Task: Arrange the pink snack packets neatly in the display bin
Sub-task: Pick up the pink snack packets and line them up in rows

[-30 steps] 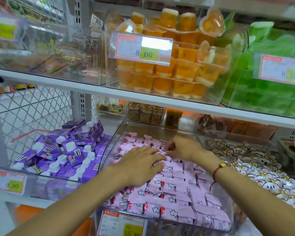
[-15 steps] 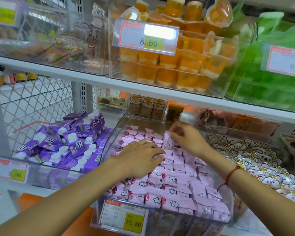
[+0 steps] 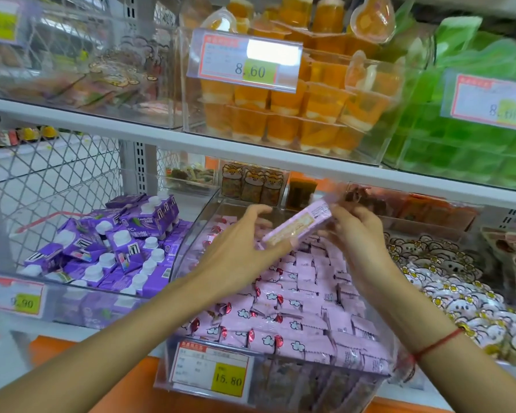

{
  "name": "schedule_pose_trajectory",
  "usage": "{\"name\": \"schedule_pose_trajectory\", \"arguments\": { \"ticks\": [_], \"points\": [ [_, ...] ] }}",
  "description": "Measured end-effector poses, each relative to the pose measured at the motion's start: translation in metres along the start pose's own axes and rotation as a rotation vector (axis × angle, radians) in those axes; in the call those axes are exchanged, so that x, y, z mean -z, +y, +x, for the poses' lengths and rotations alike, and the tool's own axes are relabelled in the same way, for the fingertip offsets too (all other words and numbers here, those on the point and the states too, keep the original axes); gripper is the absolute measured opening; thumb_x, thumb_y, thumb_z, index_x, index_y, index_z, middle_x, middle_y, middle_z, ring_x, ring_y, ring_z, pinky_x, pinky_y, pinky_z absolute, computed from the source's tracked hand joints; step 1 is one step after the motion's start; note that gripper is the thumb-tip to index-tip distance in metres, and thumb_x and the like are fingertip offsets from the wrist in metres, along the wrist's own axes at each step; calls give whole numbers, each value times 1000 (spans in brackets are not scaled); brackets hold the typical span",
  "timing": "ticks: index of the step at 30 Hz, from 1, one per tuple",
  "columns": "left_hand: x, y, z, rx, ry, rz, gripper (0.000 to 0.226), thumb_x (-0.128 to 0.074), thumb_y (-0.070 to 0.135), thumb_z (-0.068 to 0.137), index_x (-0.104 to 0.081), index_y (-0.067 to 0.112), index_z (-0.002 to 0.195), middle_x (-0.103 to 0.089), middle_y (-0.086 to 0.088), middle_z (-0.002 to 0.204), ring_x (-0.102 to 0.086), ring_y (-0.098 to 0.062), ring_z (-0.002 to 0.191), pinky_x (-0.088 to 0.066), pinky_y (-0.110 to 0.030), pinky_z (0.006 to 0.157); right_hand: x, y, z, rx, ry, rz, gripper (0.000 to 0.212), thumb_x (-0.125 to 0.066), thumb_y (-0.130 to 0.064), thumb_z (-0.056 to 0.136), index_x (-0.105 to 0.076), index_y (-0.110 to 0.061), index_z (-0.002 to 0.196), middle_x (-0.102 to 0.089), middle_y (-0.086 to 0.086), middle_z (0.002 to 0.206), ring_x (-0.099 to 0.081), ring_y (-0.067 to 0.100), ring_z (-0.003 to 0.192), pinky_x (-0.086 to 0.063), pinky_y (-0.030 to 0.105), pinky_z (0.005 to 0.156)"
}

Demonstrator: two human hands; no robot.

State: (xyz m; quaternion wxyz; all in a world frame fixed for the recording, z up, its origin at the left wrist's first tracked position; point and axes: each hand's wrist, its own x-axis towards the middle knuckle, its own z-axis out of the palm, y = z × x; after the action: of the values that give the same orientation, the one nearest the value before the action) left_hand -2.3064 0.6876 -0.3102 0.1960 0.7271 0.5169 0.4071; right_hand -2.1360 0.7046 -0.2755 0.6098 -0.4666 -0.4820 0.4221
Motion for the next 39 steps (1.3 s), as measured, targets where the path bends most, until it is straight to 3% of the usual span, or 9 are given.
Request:
{"name": "schedule_pose_trajectory", "arguments": {
  "ticks": [6, 9, 14, 17, 20, 25, 29, 35, 39],
  "points": [
    [1, -1, 0, 6, -2, -226, 25, -58, 47, 88, -67, 27, 102, -68, 6, 87, -60, -11, 74, -49, -36, 70, 1, -1, -6, -71, -69, -60, 27, -55, -23, 94, -60, -6, 115, -70, 10, 104, -66, 9, 76, -55, 18, 71],
    [2, -5, 4, 121, 151, -195, 39, -54, 57, 87, -69, 21, 83, -59, -7, 66, -46, -15, 55, -36, -33, 60, 4, 3, -10, 283, -84, -556, 40, -60, -18, 91, -49, -18, 129, -57, 0, 125, -54, 9, 106, -43, 21, 88],
    [-2, 3, -1, 144, 197, -62, 48, -47, 71, 81, -68, 27, 77, -61, 8, 60, -56, -8, 60, -43, -33, 63, 0, 13, -20, 797, -333, -1164, 64, -70, -15, 79, -44, -27, 136, -44, -5, 137, -31, 15, 128, -32, 31, 103],
    [-3, 10, -3, 108, 173, -69, 58, -29, 80, 75, -67, 36, 74, -64, 9, 61, -60, -9, 64, -44, -31, 63, 1, 13, -18, 800, -277, -1090, 41, -70, -17, 80, -59, -24, 119, -57, -7, 116, -48, 14, 109, -43, 31, 85],
    [-2, 9, -1, 38, 180, -138, 60, -16, 78, 79, -67, 47, 84, -70, 13, 80, -63, -1, 77, -46, -28, 76, 6, 11, -12, 552, -249, -776, 29, -69, -20, 83, -61, -24, 110, -65, -13, 99, -58, 1, 88, -48, 17, 75],
    [-6, -18, 16, -118, 51, 413, 35, -33, 37, 100, -59, 25, 120, -57, 8, 126, -51, -13, 115, -40, -29, 86, 8, 8, -6, 104, -278, -230, 26, -61, -16, 90, -51, -15, 114, -72, 2, 95, -68, 8, 86, -52, 11, 70],
    [-18, -31, 29, -139, -198, 570, 46, -32, 31, 101, -33, 20, 145, -30, 0, 154, -29, -18, 138, -26, -32, 108, 7, 9, -5, 71, -256, -190, 43, -58, -12, 92, -29, -20, 123, -67, 4, 96, -68, 1, 75, -54, 13, 65],
    [-21, -39, 28, -83, -344, 654, 46, -22, 37, 102, -39, 22, 142, -41, 0, 148, -36, -22, 133, -25, -36, 107, 2, 14, 10, 251, -147, -353, 34, -58, -7, 91, -30, -24, 101, -57, -8, 83, -61, -13, 59, -51, 11, 56],
    [-21, -38, 26, -72, -325, 657, 46, -22, 38, 102, -40, 22, 141, -43, -1, 145, -38, -23, 130, -26, -35, 106, -7, 19, 25, 273, -104, -497, 21, -57, -16, 93, -39, -25, 98, -62, 2, 85, -68, 11, 73, -58, 31, 73]
  ]
}}
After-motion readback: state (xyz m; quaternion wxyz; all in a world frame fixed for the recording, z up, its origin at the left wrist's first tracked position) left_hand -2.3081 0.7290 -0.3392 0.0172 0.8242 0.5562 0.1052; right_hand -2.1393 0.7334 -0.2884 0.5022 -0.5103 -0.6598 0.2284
